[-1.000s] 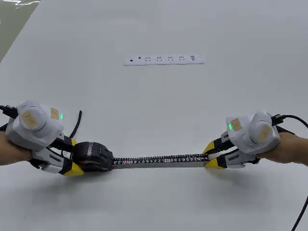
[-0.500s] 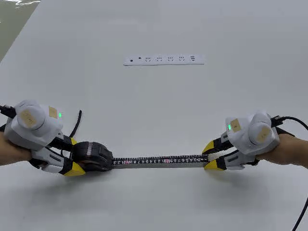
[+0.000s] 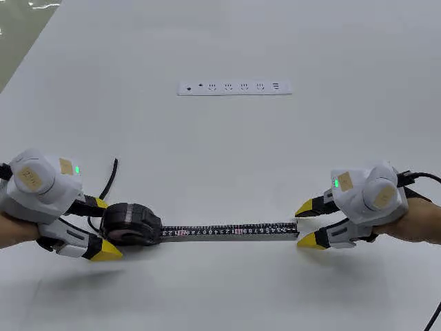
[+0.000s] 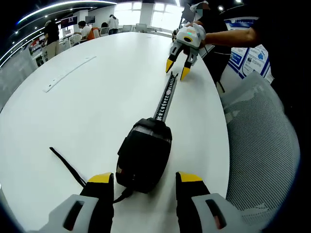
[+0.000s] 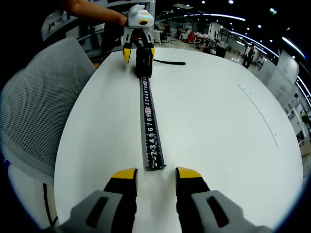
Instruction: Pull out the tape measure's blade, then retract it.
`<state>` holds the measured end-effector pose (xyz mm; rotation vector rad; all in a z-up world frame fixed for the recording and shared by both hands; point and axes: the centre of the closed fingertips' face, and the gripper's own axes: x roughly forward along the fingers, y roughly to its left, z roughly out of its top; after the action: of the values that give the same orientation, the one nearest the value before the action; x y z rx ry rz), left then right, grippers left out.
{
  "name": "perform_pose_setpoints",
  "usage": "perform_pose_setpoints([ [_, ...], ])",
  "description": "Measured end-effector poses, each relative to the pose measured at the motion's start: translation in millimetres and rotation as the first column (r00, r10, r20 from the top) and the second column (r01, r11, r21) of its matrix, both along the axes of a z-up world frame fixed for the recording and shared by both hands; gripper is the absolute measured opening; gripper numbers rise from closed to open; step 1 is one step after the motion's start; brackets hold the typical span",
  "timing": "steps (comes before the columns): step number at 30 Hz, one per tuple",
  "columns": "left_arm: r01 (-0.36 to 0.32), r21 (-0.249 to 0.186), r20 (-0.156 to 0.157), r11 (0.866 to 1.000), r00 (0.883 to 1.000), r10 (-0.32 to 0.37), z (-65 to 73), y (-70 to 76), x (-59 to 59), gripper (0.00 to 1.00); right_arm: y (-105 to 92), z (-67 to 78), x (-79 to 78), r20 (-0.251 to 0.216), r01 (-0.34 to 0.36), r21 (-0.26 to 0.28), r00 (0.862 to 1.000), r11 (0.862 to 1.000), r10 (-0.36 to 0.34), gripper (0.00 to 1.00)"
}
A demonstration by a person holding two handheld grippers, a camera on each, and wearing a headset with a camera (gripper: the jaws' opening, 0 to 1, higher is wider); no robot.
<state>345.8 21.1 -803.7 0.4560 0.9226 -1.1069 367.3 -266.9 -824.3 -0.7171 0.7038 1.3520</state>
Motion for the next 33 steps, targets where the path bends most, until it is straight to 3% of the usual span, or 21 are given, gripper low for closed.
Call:
perform_pose_setpoints([
  [10,-0.126,-0.096,0.044,0.987,0.99,0.131,10.0,2.4,-4.4,0.57,-10.5,7.0,-4.7,0.015,0.075,0.019,0.997,0.997,-0.075,0.38],
  [15,-0.169,-0.113,0.079,0.979,0.981,0.179,11.3,7.0,-8.6,0.63,-14.4,9.3,-8.3,0.016,0.119,0.033,0.993,0.992,-0.119,0.41],
  [22,-0.238,-0.174,0.098,0.956,0.961,0.257,16.3,4.4,-21.5,0.65,-16.2,12.7,-17.7,0.013,0.173,0.06,0.985,0.983,-0.174,0.46],
  [33,-0.32,-0.238,0.141,0.917,0.923,0.358,21.2,0.5,-45.9,0.69,-16.3,22.1,-28.9,0.01,0.286,0.136,0.957,0.949,-0.29,0.53],
])
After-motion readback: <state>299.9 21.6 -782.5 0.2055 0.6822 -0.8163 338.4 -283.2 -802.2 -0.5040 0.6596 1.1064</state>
